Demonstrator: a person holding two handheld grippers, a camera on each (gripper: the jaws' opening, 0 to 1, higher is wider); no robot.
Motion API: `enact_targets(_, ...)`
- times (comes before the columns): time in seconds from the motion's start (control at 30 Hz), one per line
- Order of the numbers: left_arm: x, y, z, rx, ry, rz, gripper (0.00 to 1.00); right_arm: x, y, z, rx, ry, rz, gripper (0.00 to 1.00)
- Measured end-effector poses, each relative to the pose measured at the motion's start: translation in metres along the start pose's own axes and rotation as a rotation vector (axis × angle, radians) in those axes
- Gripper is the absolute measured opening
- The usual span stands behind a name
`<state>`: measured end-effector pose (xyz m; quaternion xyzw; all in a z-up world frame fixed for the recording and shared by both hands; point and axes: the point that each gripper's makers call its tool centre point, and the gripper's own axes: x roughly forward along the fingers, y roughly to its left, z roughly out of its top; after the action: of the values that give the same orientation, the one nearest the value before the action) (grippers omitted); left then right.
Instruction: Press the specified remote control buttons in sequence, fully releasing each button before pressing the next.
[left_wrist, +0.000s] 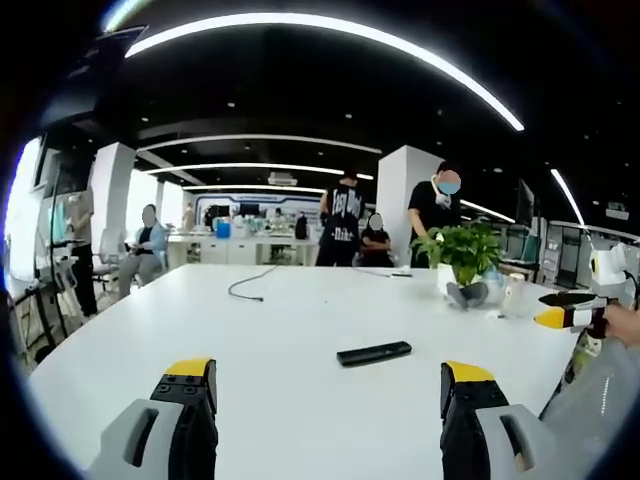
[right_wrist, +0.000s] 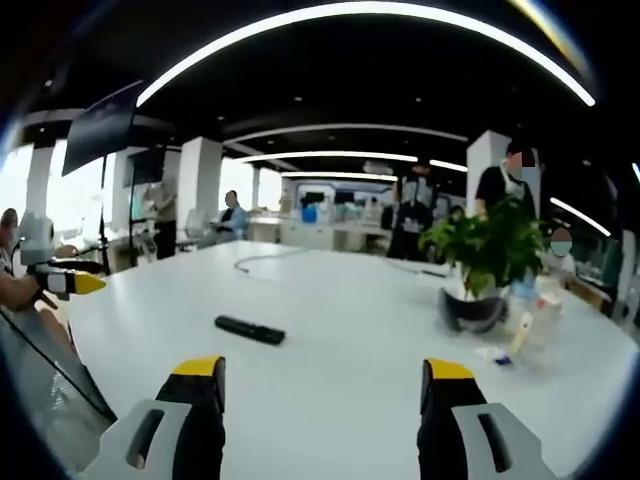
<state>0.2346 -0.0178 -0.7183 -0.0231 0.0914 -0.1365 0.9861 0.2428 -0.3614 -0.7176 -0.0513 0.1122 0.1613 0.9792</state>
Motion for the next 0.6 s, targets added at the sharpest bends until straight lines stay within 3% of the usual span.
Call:
enact_targets(0.23, 0.001, -0.001, -0.011, 0.043, 0.065, 0.012, 0.96, -0.001, -0.005, -0.003, 0.041, 0.004, -0.005, 0.73)
enact_targets(0.47, -0.006, -0.004, 0.002, 0.021, 0.002, -0.020, 0.93, 0.005, 0.004, -0.016, 0.059, 0.066, 0.055, 0.70)
enact_targets(0.6, -0.008, 0.008, 0.004, -0.009, -0.016, 0.032, 0.94, 0.005, 0.009, -0.015, 0.066, 0.056, 0.081, 0.70)
